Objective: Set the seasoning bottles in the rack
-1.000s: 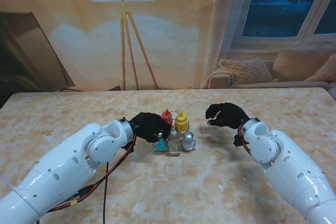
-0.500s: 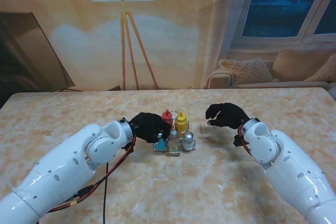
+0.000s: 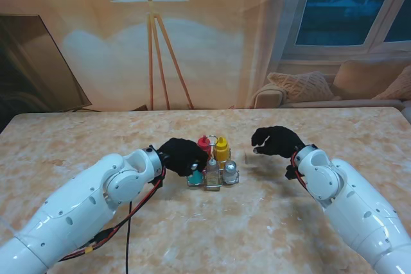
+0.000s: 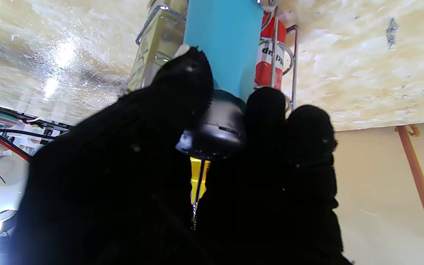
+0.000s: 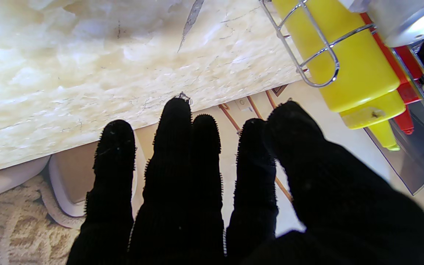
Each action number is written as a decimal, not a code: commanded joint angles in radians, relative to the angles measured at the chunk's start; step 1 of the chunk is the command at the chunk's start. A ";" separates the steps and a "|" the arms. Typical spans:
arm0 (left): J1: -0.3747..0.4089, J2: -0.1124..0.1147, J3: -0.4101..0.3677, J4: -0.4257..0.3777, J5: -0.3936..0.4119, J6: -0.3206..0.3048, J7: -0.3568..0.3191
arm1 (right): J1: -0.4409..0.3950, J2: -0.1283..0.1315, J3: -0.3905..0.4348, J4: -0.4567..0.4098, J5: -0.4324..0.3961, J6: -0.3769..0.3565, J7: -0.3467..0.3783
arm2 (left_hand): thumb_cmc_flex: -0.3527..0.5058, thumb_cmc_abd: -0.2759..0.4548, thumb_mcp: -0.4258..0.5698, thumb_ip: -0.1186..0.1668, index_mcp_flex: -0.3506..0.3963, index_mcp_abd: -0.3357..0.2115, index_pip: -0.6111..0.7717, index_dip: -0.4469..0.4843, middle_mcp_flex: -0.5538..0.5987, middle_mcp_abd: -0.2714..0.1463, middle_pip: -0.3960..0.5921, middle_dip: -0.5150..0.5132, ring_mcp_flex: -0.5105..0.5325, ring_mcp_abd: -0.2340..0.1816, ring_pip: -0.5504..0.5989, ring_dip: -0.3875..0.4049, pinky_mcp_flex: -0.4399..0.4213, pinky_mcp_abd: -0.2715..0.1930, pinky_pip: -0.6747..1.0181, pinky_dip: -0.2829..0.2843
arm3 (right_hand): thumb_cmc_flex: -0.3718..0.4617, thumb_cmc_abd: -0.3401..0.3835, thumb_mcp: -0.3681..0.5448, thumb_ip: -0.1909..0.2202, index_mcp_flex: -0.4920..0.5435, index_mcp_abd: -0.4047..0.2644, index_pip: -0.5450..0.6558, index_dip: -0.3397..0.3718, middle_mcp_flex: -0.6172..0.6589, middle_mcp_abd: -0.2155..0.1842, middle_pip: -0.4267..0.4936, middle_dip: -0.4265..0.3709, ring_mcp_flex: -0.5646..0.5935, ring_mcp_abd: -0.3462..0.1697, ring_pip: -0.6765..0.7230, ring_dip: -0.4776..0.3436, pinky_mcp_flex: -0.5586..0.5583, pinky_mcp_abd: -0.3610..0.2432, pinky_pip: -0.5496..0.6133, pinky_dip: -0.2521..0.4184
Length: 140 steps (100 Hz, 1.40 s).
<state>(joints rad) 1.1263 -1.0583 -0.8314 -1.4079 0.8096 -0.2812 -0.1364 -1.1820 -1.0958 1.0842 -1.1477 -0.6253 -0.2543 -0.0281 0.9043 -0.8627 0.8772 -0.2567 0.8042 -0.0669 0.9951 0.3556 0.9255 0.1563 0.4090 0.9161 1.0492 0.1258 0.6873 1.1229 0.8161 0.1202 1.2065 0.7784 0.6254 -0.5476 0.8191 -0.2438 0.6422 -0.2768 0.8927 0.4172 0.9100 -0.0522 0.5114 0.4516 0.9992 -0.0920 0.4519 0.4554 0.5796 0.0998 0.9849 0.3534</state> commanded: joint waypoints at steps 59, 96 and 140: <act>-0.020 -0.002 0.048 0.024 0.000 0.011 -0.016 | -0.010 -0.005 -0.001 -0.006 0.000 0.001 0.017 | -0.009 0.033 0.005 -0.029 0.012 0.080 -0.018 0.030 -0.048 -0.019 0.192 -0.039 -0.020 -0.027 -0.006 0.006 -0.069 -0.069 -0.020 0.008 | 0.000 -0.004 0.003 -0.011 0.012 -0.024 0.020 -0.006 0.018 -0.012 0.014 0.029 0.022 -0.009 0.016 0.031 0.004 -0.003 0.022 0.006; -0.003 -0.008 0.030 0.025 0.028 0.026 0.035 | -0.007 -0.004 -0.004 -0.004 0.000 0.003 0.020 | -0.174 0.070 0.084 -0.020 -0.030 0.138 -0.228 0.125 -0.205 0.028 0.203 -0.238 -0.159 0.014 -0.049 -0.101 -0.188 -0.024 -0.085 -0.017 | 0.000 -0.005 0.002 -0.011 0.012 -0.027 0.020 -0.005 0.018 -0.014 0.012 0.030 0.021 -0.010 0.017 0.031 0.002 0.002 0.022 0.009; 0.020 -0.008 0.003 0.012 0.036 0.023 0.052 | -0.007 -0.004 -0.004 -0.003 0.000 0.002 0.022 | -0.310 0.123 0.128 0.078 -0.044 0.165 -0.335 0.159 -0.252 0.051 0.127 -0.289 -0.244 0.054 -0.103 -0.153 -0.265 0.022 -0.148 -0.047 | -0.002 -0.006 0.003 -0.011 0.012 -0.027 0.019 -0.005 0.019 -0.014 0.010 0.030 0.021 -0.010 0.017 0.033 -0.004 0.009 0.021 0.010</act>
<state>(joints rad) 1.1405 -1.0637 -0.8232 -1.3854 0.8413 -0.2579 -0.0774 -1.1815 -1.0956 1.0830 -1.1480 -0.6240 -0.2529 -0.0206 0.6334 -0.7531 0.9728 -0.2125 0.7807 0.0624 0.6816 0.4974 0.7224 0.1810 0.5791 0.6467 0.8332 0.1714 0.6089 0.9936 0.5694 0.1410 1.0737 0.7543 0.6254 -0.5476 0.8191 -0.2438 0.6435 -0.2779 0.8983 0.4172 0.9104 -0.0522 0.5118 0.4516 1.0074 -0.0920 0.4540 0.4610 0.5803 0.1054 0.9854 0.3534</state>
